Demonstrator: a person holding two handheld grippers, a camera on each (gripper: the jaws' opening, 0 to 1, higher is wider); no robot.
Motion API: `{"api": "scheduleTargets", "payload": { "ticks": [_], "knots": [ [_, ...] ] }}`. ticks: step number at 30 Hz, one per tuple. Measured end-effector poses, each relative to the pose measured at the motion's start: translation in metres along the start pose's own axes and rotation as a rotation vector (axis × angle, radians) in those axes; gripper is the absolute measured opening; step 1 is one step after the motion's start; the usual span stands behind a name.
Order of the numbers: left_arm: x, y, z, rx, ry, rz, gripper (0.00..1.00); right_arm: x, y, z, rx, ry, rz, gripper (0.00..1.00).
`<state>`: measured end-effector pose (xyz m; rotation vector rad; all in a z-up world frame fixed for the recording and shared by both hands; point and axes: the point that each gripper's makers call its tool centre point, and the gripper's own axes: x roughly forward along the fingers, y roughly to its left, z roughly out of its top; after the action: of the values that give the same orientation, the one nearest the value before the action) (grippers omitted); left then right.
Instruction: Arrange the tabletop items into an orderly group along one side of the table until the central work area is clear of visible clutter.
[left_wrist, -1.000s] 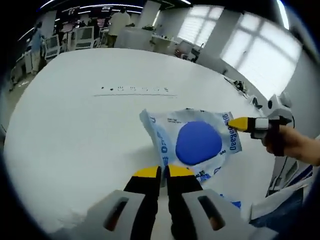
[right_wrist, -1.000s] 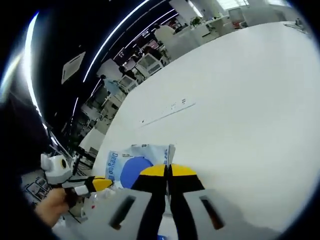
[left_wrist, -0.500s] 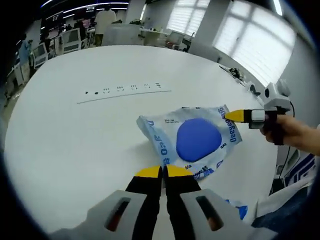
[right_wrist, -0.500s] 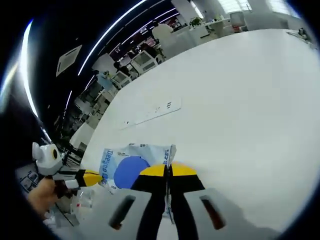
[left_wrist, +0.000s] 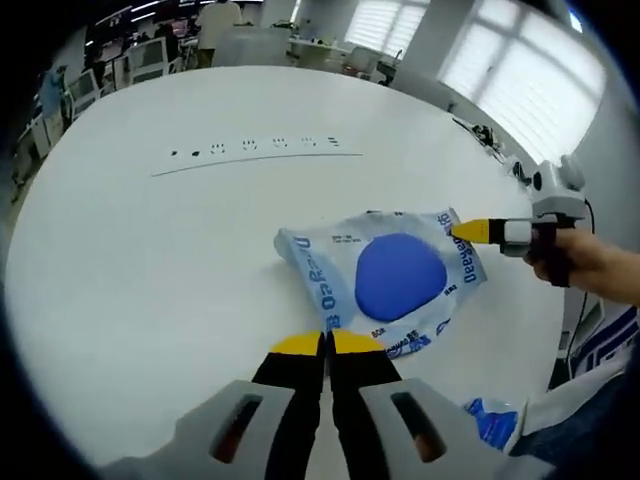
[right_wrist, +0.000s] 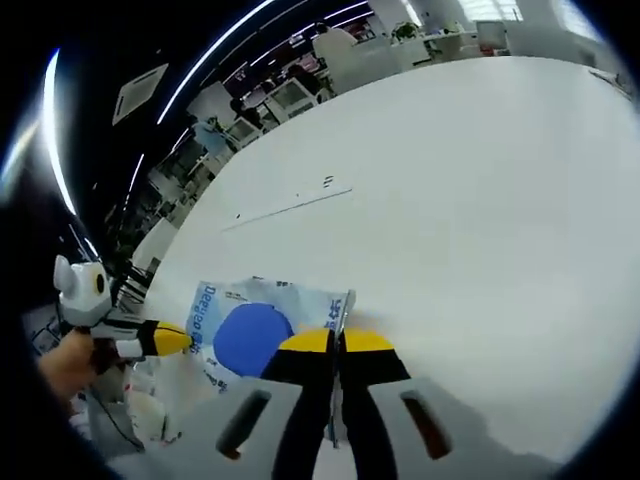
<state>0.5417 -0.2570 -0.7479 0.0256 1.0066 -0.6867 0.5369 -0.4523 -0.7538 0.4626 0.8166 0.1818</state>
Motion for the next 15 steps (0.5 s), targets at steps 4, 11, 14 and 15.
{"api": "scheduleTargets", "payload": {
  "ticks": [4, 11, 14, 15],
  "knots": [
    [0.001, 0.000, 0.000, -0.006, 0.004, 0.002, 0.00, 0.004, -0.003, 0.004, 0.000, -0.010, 0.015, 0.00],
    [0.007, 0.005, -0.006, -0.045, 0.007, 0.010, 0.00, 0.010, -0.008, 0.002, 0.020, -0.010, 0.020, 0.00],
    [0.008, 0.005, -0.006, -0.058, -0.001, 0.014, 0.00, 0.011, -0.007, 0.001, -0.002, -0.007, 0.028, 0.00],
    [0.008, 0.005, -0.007, -0.056, -0.004, 0.015, 0.00, 0.011, -0.007, 0.002, -0.008, -0.010, 0.033, 0.00]
  ]
}}
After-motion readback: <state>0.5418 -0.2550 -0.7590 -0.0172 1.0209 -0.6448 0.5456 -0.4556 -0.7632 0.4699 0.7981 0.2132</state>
